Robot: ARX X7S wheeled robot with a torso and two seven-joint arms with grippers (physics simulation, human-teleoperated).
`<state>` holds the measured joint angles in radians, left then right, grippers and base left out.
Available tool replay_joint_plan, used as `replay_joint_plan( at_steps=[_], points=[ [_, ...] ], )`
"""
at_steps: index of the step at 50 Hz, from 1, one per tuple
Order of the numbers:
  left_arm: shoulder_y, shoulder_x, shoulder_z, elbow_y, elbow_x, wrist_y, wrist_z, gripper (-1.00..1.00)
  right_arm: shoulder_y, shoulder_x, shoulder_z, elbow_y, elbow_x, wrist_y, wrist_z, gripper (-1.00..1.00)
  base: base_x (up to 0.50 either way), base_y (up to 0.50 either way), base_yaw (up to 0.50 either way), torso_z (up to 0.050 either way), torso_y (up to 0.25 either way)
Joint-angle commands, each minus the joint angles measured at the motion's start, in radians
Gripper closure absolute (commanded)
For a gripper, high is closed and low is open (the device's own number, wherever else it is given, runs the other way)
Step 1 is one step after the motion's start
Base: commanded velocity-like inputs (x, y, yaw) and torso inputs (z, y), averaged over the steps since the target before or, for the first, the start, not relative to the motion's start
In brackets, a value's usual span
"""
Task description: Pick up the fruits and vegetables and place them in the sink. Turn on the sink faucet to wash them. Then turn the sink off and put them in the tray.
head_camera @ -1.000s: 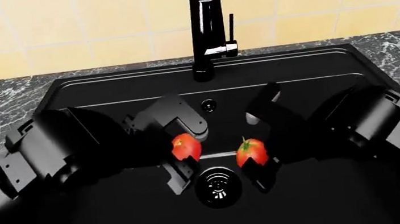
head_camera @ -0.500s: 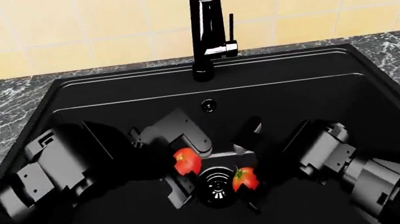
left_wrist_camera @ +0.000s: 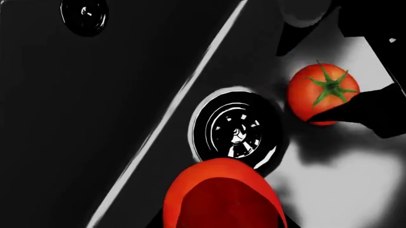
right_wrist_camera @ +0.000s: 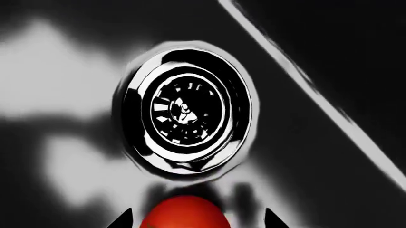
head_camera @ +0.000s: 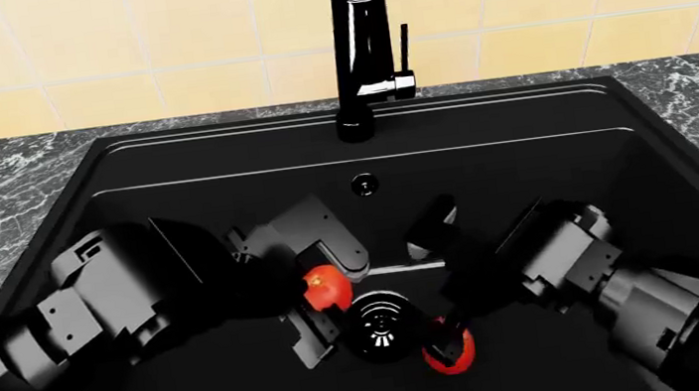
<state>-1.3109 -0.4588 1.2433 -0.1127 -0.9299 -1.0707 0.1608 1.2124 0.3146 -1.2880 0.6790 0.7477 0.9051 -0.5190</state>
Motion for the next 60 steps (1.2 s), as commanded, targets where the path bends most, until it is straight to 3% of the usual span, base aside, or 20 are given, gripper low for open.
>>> replay_joint_plan(
  at_steps=[1, 15, 30, 39, 40, 50, 60],
  points=[
    [0.017, 0.023, 0.018, -0.034, 0.014, 0.021, -0.005, 1.0, 0.055, 0.1, 0.081, -0.197, 0.081, 0.108, 0.091, -1.0, 0.0, 0.0, 0.0, 0.0, 0.0],
    [0.028, 0.14, 0.125, -0.254, 0.149, 0.137, 0.094, 1.0, 0.124, 0.266, 0.221, -0.537, 0.258, 0.308, 0.252, -1.0, 0.0, 0.0, 0.0, 0.0, 0.001],
    [0.073, 0.238, 0.23, -0.524, 0.27, 0.263, 0.187, 1.0, 0.137, 0.316, 0.248, -0.589, 0.297, 0.356, 0.295, -1.0, 0.0, 0.0, 0.0, 0.0, 0.0],
    [0.112, 0.275, 0.262, -0.59, 0.293, 0.287, 0.211, 1.0, 0.126, 0.327, 0.245, -0.587, 0.299, 0.351, 0.296, -1.0, 0.0, 0.0, 0.0, 0.0, 0.0],
    [0.111, 0.277, 0.262, -0.593, 0.292, 0.285, 0.213, -1.0, 0.126, 0.327, 0.244, -0.585, 0.298, 0.35, 0.295, -1.0, 0.0, 0.0, 0.0, 0.0, 0.0],
    [0.072, 0.253, 0.228, -0.544, 0.258, 0.237, 0.203, -1.0, 0.14, 0.31, 0.234, -0.574, 0.292, 0.345, 0.282, -1.0, 0.0, 0.0, 0.0, 0.0, 0.0],
    [0.001, 0.147, 0.125, -0.313, 0.141, 0.101, 0.131, -1.0, 0.162, 0.311, 0.252, -0.603, 0.319, 0.375, 0.307, -1.0, 0.0, 0.0, 0.0, 0.0, 0.0]
  ],
)
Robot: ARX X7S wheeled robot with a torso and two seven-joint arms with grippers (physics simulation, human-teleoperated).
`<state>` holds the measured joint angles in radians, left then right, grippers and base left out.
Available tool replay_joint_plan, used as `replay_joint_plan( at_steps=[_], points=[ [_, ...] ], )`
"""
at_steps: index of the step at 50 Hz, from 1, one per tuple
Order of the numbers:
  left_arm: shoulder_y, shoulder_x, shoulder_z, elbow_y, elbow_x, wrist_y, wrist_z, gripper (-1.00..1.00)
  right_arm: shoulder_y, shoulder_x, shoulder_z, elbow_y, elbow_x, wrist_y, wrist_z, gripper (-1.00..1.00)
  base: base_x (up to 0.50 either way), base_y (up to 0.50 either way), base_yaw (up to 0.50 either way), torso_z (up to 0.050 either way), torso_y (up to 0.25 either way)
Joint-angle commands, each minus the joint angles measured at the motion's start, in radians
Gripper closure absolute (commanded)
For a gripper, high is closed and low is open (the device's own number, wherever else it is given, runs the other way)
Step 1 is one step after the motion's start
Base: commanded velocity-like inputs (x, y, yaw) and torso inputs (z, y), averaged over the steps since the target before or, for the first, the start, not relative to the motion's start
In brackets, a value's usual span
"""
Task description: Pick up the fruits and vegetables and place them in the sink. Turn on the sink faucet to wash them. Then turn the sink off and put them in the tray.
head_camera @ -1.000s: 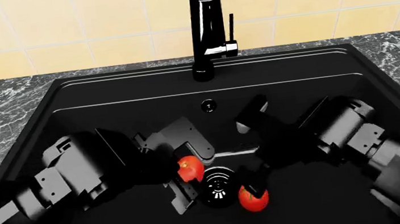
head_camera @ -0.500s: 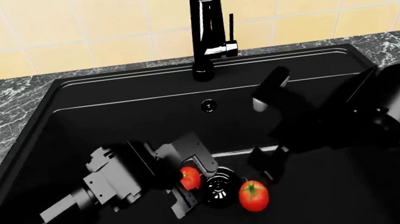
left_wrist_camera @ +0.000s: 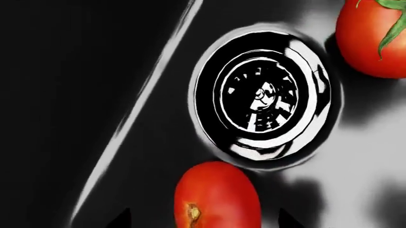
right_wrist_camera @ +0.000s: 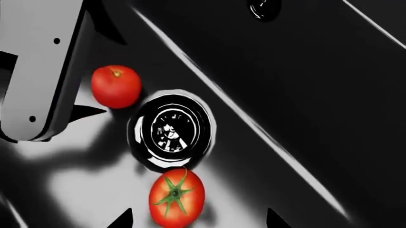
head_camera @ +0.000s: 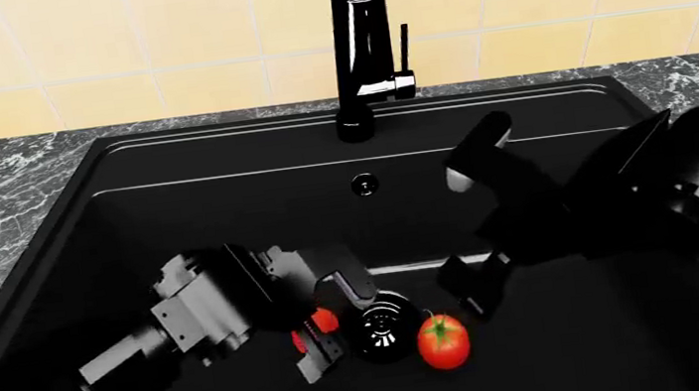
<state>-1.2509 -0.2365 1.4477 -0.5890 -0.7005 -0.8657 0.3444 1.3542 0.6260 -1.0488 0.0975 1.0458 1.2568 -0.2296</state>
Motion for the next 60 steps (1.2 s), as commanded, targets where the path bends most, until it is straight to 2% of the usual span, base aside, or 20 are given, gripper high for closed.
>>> replay_joint_plan(
  at_steps=[1, 7, 15, 24, 31, 41, 52, 56, 60],
  points=[
    [-0.07, -0.089, -0.097, 0.191, -0.106, -0.121, -0.065, -1.0, 0.024, 0.0, 0.016, -0.026, 0.024, 0.027, 0.022, -1.0, 0.0, 0.0, 0.0, 0.0, 0.0],
    [-0.151, -0.181, -0.263, 0.336, -0.26, -0.246, -0.158, -1.0, 0.035, 0.013, 0.092, -0.064, 0.081, 0.039, 0.094, -1.0, 0.0, 0.0, 0.0, 0.0, 0.002],
    [-0.201, -0.303, -0.519, 0.429, -0.495, -0.346, -0.317, -1.0, 0.064, 0.043, 0.279, -0.117, 0.217, 0.044, 0.277, -1.0, 0.0, 0.0, 0.0, 0.0, 0.0],
    [-0.212, -0.393, -0.666, 0.452, -0.627, -0.359, -0.425, -1.0, 0.082, 0.091, 0.383, -0.146, 0.302, 0.049, 0.401, -1.0, 0.0, 0.0, 0.0, 0.0, 0.0],
    [-0.24, -0.443, -0.792, 0.473, -0.788, -0.386, -0.568, -1.0, 0.176, 0.075, 0.387, -0.049, 0.212, -0.007, 0.372, -1.0, 0.0, 0.0, 0.0, 0.0, 0.0],
    [-0.262, -0.513, -0.887, 0.486, -0.904, -0.374, -0.693, -1.0, 0.126, 0.113, 0.407, -0.032, 0.165, -0.087, 0.396, -1.0, 0.0, 0.0, 0.0, 0.0, 0.0],
    [-0.332, -0.558, -0.997, 0.561, -1.193, -0.346, -0.954, -1.0, 0.191, -0.042, 0.351, 0.302, -0.106, -0.393, 0.304, -1.0, 0.0, 0.0, 0.0, 0.0, 0.0],
    [-0.339, -0.572, -1.01, 0.577, -1.238, -0.331, -0.998, -1.0, 0.236, -0.146, 0.307, 0.507, -0.202, -0.515, 0.23, -1.0, 0.0, 0.0, 0.0, 0.0, 0.0],
    [-0.352, -0.571, -1.011, 0.576, -1.262, -0.322, -1.026, -1.0, 0.318, -0.305, 0.265, 0.837, -0.301, -0.69, 0.123, -1.0, 0.0, 0.0, 0.0, 0.0, 0.0]
  ],
)
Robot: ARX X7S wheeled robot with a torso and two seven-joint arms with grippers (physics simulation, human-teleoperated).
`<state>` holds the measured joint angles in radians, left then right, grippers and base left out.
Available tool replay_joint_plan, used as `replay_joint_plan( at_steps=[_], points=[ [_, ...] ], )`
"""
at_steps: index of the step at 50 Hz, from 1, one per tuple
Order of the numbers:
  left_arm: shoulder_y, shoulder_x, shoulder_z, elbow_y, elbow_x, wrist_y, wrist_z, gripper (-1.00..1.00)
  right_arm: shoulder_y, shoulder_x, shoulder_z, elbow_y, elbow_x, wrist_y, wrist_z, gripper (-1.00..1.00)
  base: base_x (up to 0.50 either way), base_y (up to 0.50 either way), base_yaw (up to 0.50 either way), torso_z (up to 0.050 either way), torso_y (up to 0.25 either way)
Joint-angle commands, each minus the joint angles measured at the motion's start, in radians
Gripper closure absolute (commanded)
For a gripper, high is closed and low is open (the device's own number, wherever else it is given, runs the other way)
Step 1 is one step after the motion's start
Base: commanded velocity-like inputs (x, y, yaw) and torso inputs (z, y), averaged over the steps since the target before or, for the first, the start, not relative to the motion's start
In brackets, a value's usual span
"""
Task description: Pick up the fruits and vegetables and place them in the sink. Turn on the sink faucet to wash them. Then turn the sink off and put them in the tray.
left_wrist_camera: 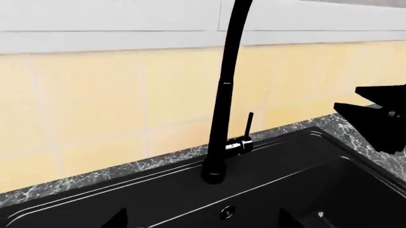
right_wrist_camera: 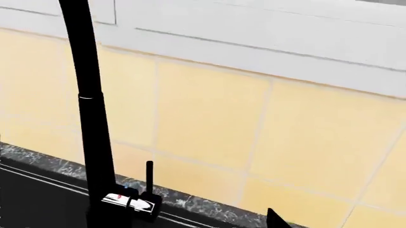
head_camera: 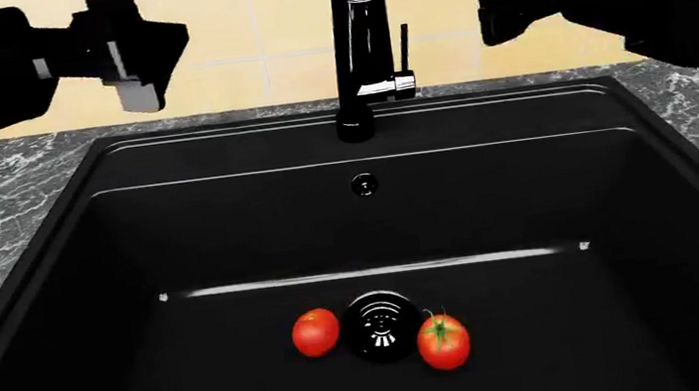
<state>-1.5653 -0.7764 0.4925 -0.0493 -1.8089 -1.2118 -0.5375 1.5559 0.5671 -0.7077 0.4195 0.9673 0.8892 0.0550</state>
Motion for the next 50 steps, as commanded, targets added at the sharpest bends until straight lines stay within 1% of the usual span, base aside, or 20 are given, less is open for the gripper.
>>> replay_joint_plan(
  at_steps=[1, 2, 3, 4, 8, 13, 18, 23, 29, 44, 50],
  points=[
    [-0.043, -0.029, -0.055, 0.035, -0.158, 0.025, -0.149, -1.0, 0.14, -0.287, -0.082, 0.608, -0.242, -0.369, -0.19, -1.0, 0.0, 0.0, 0.0, 0.0, 0.0],
    [-0.05, -0.028, -0.054, 0.033, -0.163, 0.025, -0.152, -1.0, 0.165, -0.33, -0.088, 0.709, -0.262, -0.422, -0.219, -1.0, 0.0, 0.0, 0.0, 0.0, 0.0],
    [-0.061, -0.022, -0.055, 0.027, -0.166, 0.029, -0.156, -1.0, 0.185, -0.417, -0.08, 0.859, -0.288, -0.534, -0.252, -1.0, 0.0, 0.0, 0.0, 0.0, 0.0],
    [-0.068, -0.018, -0.056, 0.022, -0.167, 0.032, -0.158, -1.0, 0.167, -0.436, -0.047, 0.889, -0.309, -0.551, -0.235, -1.0, 0.0, 0.0, 0.0, 0.0, 0.0],
    [-0.078, -0.009, -0.054, 0.014, -0.175, 0.038, -0.163, -1.0, 0.138, -0.479, 0.114, 0.889, -0.451, -0.569, -0.228, -1.0, 0.0, 0.0, 0.0, 0.0, 0.0],
    [-0.09, -0.004, -0.052, 0.011, -0.186, 0.04, -0.17, -1.0, 0.127, -0.494, 0.299, 0.889, -0.632, -0.578, -0.235, -1.0, 0.0, 0.0, 0.0, 0.0, 0.0],
    [-0.093, 0.004, -0.049, 0.006, -0.179, 0.042, -0.162, -1.0, 0.125, -0.499, 0.427, 0.889, -0.764, -0.575, -0.247, -1.0, 0.0, 0.0, 0.0, 0.0, 0.0],
    [-0.108, 0.019, -0.047, -0.011, -0.181, 0.05, -0.16, -1.0, 0.136, -0.524, 0.522, 0.889, -0.841, -0.572, -0.26, -1.0, 0.0, 0.0, 0.0, 0.0, 0.0],
    [-0.117, 0.023, -0.05, -0.016, -0.199, 0.057, -0.166, -1.0, 0.152, -0.554, 0.598, 0.889, -0.898, -0.579, -0.27, -1.0, 0.0, 0.0, 0.0, 0.0, 0.0],
    [-0.128, 0.031, -0.067, -0.018, -0.172, 0.076, -0.122, -1.0, 0.118, -0.561, 0.679, 0.889, -0.927, -0.621, -0.267, -1.0, 0.0, 0.0, 0.0, 0.0, 0.0],
    [-0.13, 0.032, -0.067, -0.013, -0.168, 0.073, -0.109, -1.0, 0.12, -0.555, 0.691, 0.889, -0.944, -0.62, -0.269, -1.0, 0.0, 0.0, 0.0, 0.0, -0.166]
  ],
)
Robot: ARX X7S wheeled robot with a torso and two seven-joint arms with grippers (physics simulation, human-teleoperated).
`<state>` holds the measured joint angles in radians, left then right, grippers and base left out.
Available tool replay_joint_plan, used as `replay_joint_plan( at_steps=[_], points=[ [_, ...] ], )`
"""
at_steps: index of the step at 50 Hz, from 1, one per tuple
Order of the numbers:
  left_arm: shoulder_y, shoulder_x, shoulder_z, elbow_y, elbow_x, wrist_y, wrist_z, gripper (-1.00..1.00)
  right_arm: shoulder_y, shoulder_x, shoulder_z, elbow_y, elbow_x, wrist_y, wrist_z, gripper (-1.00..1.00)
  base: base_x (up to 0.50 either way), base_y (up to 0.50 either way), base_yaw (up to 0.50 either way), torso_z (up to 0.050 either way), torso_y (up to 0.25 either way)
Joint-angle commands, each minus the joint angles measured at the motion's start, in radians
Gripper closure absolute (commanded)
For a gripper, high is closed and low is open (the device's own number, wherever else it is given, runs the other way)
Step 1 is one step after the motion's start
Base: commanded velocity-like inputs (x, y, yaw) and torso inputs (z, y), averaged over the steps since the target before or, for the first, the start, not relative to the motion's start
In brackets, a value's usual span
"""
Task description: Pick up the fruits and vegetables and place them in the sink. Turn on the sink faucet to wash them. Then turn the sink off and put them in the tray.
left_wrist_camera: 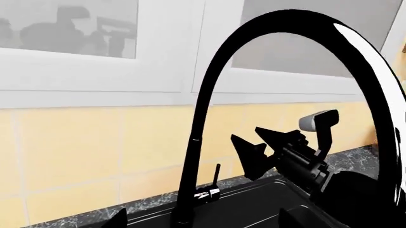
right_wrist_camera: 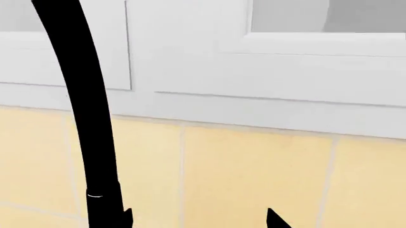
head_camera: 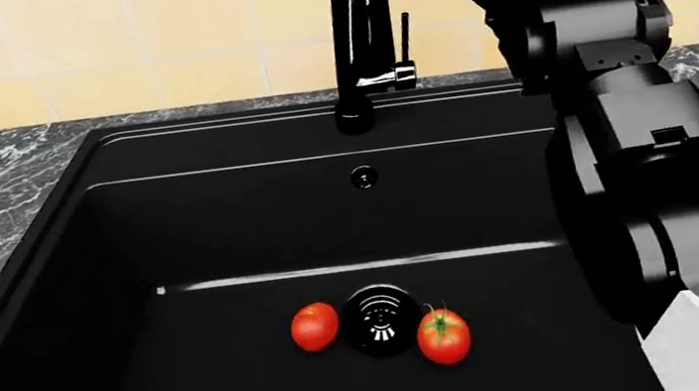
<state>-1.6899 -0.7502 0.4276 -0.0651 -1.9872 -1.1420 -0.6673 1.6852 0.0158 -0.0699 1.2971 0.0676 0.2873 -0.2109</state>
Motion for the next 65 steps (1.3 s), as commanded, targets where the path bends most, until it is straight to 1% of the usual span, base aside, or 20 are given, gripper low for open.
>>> replay_joint_plan(
  at_steps=[1, 27, 32, 42, 46, 55, 65],
  points=[
    [-0.005, 0.006, -0.002, 0.004, 0.01, 0.003, 0.022, -1.0, -0.009, -0.002, 0.054, 0.012, -0.047, -0.017, -0.003, -1.0, 0.0, 0.0, 0.0, 0.0, -0.205],
    [-0.018, 0.002, 0.002, -0.001, 0.005, 0.008, 0.026, -1.0, -0.006, 0.008, 0.038, 0.012, -0.068, -0.004, -0.006, -1.0, 0.0, 0.0, 0.0, 0.0, -0.207],
    [-0.016, 0.002, 0.002, -0.004, 0.004, 0.011, 0.028, -1.0, -0.005, 0.017, 0.029, 0.012, -0.071, 0.005, 0.015, -1.0, 0.0, 0.0, 0.0, 0.0, 0.0],
    [-0.014, 0.004, 0.004, -0.01, 0.011, 0.016, 0.036, -1.0, -0.003, 0.06, 0.025, 0.012, -0.073, 0.016, 0.153, -1.0, 0.0, 0.0, 0.0, 0.0, 0.0],
    [-0.014, 0.004, 0.004, -0.011, 0.013, 0.02, 0.036, -1.0, 0.0, 0.077, 0.024, 0.012, -0.072, 0.013, 0.181, -1.0, 0.0, 0.0, 0.0, 0.0, 0.0],
    [-0.007, 0.008, 0.003, -0.005, 0.012, 0.029, 0.038, -1.0, 0.016, 0.107, 0.018, 0.012, -0.071, 0.022, 0.196, -1.0, 0.0, 0.0, 0.0, 0.0, 0.0],
    [-0.005, 0.009, 0.004, -0.002, 0.011, 0.037, 0.042, -1.0, 0.061, 0.085, 0.018, 0.012, -0.061, -0.007, 0.15, -1.0, 0.0, 0.0, 0.0, 0.0, 0.0]
  ],
)
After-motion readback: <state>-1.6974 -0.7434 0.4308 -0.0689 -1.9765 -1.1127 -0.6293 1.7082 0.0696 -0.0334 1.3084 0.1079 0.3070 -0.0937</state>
